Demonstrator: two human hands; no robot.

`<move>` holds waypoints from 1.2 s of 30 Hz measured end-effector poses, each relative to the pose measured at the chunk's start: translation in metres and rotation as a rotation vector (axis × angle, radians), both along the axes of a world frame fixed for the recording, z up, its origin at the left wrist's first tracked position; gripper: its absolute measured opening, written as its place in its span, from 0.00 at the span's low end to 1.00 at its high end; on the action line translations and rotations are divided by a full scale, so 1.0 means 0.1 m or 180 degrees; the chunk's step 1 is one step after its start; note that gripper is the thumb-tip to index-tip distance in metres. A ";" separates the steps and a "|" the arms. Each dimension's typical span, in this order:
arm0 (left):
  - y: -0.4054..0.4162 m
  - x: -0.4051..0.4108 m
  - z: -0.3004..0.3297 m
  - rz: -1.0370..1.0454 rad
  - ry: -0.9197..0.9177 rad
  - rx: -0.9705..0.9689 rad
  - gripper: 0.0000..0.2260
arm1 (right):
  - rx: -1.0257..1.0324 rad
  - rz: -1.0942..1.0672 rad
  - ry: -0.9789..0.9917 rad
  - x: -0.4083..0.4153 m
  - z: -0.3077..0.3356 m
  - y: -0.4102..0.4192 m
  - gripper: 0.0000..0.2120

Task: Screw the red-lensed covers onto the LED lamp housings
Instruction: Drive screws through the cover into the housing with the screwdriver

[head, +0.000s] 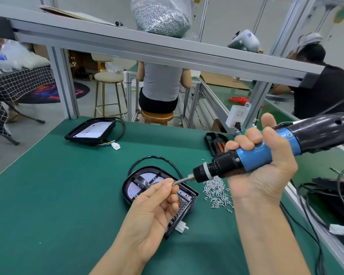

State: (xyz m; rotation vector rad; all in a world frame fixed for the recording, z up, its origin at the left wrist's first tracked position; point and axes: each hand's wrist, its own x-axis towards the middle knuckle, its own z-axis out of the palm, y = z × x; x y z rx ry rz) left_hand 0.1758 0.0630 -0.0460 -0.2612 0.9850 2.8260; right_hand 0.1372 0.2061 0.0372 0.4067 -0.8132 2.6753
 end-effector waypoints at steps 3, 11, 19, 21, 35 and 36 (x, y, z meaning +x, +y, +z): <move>-0.01 0.00 -0.01 -0.0009 0.0015 -0.0009 0.05 | -0.0017 0.0010 -0.0032 0.00 -0.01 -0.01 0.09; 0.00 0.00 -0.02 0.0019 0.0045 -0.0084 0.05 | -0.0030 0.0014 -0.0041 -0.02 -0.03 -0.01 0.09; 0.04 -0.03 -0.05 0.0231 0.0131 -0.0187 0.05 | -0.0034 -0.0071 0.0020 -0.04 -0.06 -0.02 0.10; 0.05 -0.04 -0.07 0.0391 0.0222 -0.0397 0.05 | -0.0110 -0.0123 -0.0019 -0.05 -0.07 -0.04 0.10; 0.02 -0.08 -0.13 0.0535 0.0400 -0.1010 0.09 | -0.0259 -0.0444 -0.0219 -0.09 -0.16 -0.08 0.10; 0.00 -0.08 -0.12 0.0518 0.0464 -0.1211 0.12 | -0.0280 -0.0438 -0.0220 -0.10 -0.16 -0.08 0.10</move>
